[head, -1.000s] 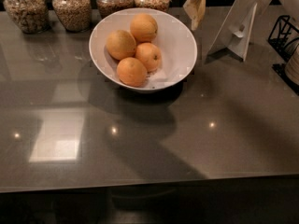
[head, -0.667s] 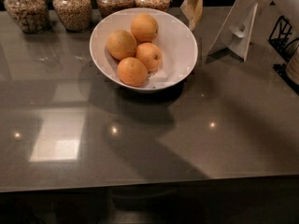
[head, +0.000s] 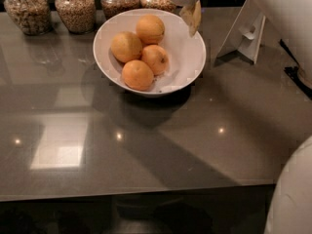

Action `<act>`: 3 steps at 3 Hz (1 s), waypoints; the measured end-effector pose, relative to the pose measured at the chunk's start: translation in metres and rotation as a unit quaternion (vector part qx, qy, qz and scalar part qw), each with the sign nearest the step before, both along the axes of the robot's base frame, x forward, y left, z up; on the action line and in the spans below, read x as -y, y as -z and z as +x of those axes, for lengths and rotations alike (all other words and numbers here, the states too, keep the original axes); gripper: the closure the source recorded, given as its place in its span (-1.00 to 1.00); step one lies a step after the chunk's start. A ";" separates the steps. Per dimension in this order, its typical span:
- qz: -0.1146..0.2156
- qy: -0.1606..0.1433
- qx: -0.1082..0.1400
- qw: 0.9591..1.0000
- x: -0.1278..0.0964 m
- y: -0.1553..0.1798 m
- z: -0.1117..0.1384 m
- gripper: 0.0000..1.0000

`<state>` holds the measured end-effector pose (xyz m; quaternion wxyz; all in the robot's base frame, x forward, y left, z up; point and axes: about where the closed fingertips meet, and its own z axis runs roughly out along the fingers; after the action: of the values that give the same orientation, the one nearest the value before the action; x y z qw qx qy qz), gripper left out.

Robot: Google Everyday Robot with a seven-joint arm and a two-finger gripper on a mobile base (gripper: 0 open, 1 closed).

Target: Pick orange from white bowl

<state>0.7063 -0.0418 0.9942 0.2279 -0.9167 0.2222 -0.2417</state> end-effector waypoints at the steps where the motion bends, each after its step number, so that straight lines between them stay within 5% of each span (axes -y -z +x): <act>1: 0.002 -0.002 -0.015 1.000 -0.005 0.012 0.007 -0.92; 3: 0.016 -0.018 -0.029 0.999 -0.022 0.027 0.021 -0.52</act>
Offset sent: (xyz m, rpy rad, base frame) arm 0.0199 0.0150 -0.0221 0.0331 0.0558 0.0239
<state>0.7272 -0.0199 0.9674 0.2405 -0.9234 0.2157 -0.2072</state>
